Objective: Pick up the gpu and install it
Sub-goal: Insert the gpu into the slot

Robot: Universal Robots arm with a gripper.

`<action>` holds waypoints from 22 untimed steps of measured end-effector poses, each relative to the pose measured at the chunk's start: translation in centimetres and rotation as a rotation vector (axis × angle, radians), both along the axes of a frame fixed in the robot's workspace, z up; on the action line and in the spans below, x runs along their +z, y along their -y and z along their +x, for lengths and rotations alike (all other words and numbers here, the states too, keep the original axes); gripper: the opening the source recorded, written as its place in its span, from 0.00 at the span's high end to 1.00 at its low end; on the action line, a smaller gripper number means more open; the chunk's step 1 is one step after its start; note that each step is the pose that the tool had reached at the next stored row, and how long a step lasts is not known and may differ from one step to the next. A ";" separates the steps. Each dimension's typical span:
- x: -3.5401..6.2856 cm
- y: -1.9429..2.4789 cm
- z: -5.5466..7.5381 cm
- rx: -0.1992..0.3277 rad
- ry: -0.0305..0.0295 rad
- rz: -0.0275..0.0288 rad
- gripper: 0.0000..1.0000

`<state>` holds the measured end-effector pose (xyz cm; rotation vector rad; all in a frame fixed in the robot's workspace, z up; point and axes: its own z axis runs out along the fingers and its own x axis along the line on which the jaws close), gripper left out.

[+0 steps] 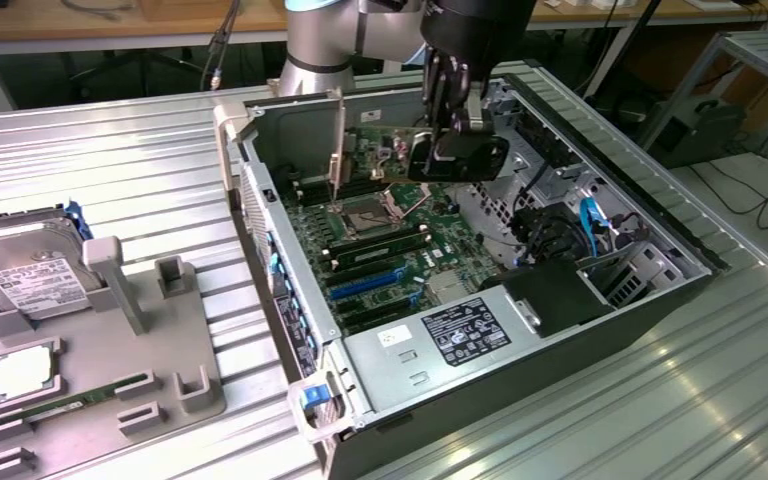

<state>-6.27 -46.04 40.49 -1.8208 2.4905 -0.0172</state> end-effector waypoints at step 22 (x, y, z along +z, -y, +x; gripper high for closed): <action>-0.55 -0.47 0.0 0.354 -0.0004 0.0037 0.72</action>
